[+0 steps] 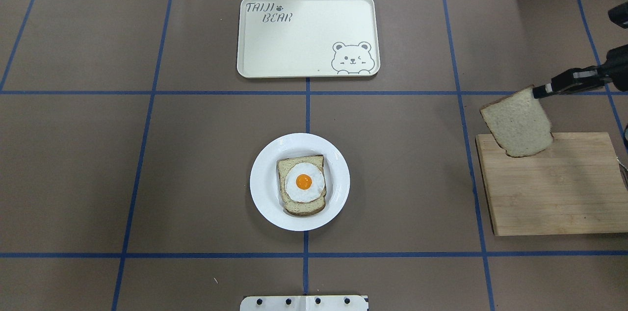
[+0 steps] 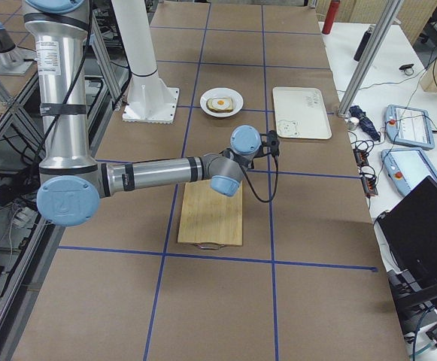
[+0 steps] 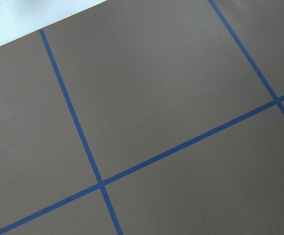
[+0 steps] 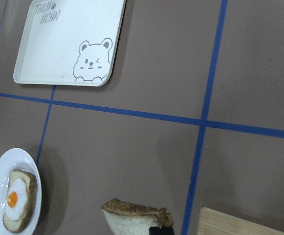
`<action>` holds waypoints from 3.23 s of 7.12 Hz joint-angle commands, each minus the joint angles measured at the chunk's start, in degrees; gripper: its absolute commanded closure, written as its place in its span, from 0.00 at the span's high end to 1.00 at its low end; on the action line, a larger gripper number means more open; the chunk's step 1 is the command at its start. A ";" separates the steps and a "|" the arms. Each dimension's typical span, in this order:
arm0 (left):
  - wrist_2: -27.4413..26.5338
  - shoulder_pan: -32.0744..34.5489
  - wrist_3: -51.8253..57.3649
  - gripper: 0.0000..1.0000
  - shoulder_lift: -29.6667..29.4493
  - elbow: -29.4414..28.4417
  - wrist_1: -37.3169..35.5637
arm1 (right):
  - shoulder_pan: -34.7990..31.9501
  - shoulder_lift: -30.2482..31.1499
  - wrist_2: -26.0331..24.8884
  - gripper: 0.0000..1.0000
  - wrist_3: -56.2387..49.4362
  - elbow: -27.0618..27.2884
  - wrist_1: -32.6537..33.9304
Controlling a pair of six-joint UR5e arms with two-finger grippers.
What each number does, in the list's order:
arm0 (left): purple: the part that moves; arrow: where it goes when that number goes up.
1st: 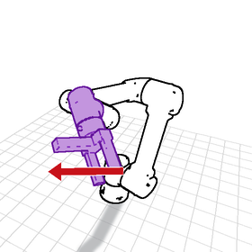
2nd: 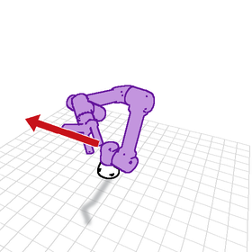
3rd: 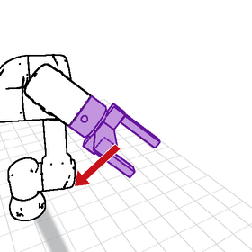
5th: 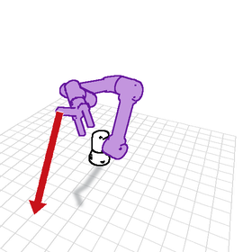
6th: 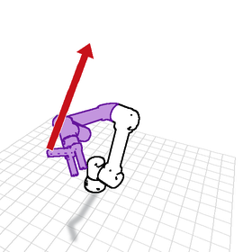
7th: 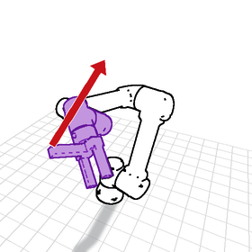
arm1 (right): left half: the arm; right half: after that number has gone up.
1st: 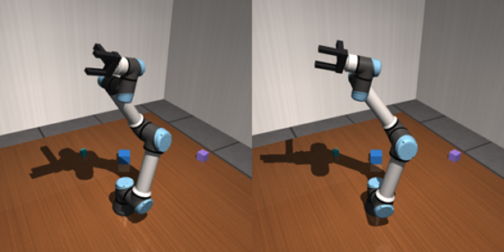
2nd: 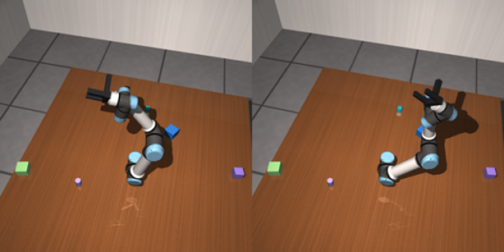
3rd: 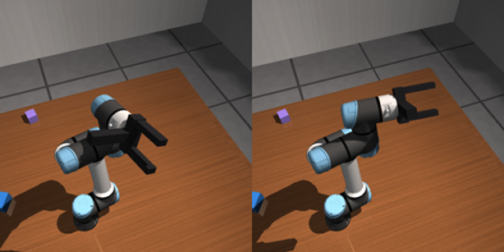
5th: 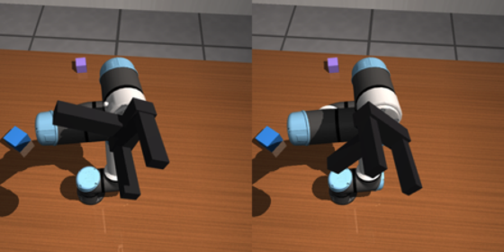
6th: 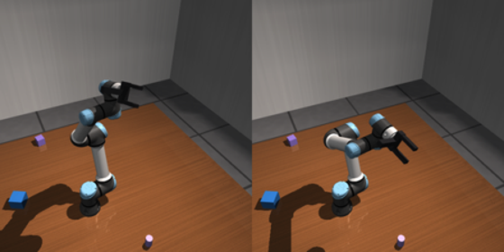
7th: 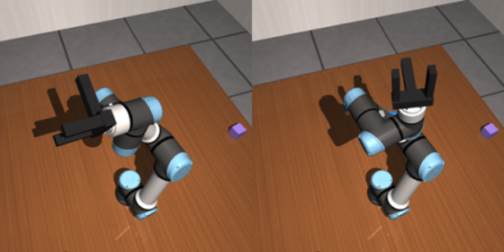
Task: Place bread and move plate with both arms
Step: 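Lift the bread slice with the right gripper and carry it toward the plate, then lower the bread onto the egg slice on the plate and open the right gripper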
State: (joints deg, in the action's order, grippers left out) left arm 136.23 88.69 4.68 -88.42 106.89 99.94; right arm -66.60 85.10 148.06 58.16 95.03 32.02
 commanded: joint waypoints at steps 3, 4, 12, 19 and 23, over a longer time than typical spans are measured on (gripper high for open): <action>0.09 0.08 -2.65 0.98 2.46 -0.28 0.00 | 19.17 -12.92 -20.91 0.00 25.27 5.86 0.32; 0.09 -0.01 -3.09 0.98 3.07 -0.37 0.00 | 24.53 -14.25 -27.32 0.00 28.12 6.56 0.41; 0.09 -0.01 -5.38 0.98 3.16 -0.46 0.00 | 46.31 -18.66 -54.55 0.00 27.47 5.69 7.44; 0.09 -0.01 -5.38 0.98 3.16 -0.46 0.08 | 44.62 -20.33 -55.60 0.00 26.39 -2.22 6.82; 0.18 -0.01 -5.38 0.98 3.08 -0.46 0.08 | 44.98 -20.42 -57.71 1.00 26.22 -1.78 6.91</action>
State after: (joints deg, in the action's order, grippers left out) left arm 136.34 88.68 -0.70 -85.34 106.44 99.98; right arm -21.57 64.81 91.20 84.58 92.98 38.85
